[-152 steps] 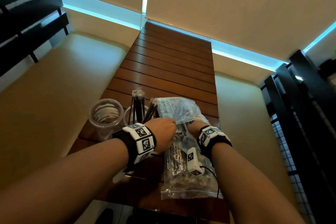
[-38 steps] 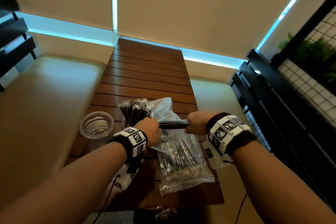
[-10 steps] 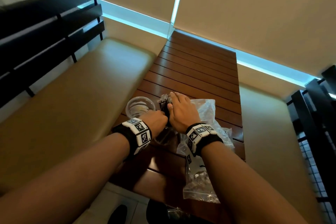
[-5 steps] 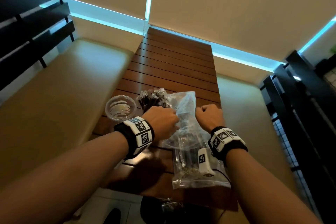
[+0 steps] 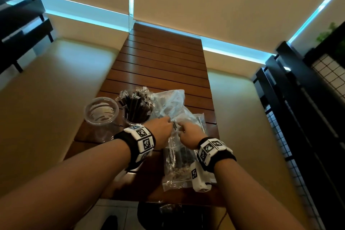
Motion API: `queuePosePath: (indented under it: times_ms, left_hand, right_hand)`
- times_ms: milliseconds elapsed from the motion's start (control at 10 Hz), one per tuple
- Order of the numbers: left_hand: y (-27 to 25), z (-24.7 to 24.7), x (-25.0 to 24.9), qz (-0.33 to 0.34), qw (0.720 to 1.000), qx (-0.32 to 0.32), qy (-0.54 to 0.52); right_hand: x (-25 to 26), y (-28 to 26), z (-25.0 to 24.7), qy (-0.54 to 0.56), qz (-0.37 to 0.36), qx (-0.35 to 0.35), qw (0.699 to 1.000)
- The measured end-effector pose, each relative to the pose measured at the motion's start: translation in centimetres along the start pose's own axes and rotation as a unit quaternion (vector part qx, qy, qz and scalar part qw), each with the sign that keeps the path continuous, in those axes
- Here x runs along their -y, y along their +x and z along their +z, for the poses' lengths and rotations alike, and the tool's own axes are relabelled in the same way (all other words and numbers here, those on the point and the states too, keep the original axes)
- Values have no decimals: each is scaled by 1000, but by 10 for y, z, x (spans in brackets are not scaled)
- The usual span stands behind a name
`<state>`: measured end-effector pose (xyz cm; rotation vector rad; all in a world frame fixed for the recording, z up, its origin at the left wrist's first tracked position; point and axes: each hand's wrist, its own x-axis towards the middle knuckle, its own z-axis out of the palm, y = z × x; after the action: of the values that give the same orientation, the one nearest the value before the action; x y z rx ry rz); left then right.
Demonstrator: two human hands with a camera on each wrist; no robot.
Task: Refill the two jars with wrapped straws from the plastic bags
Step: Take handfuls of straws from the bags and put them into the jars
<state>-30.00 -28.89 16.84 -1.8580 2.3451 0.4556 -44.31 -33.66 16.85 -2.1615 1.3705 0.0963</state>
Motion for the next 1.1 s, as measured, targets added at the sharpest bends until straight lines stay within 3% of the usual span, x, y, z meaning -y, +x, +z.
queuePosePath:
  times_ms: [200,400,700,1100]
  left_hand:
    - [-10,-9,9,15,999,-25,-39]
    - [-31,-10,10,8,997,-36,-64]
    - [-43,-12,13,24,997,-38,-55]
    - [-40,-7,18,36,996,-64,-45]
  right_hand:
    - [9,34,18,9,32,-11,999]
    - [22,64,36,-61,60,78,993]
    - [17,79,56,-78,73,137,985]
    - [8,89,76,-26,81,131,988]
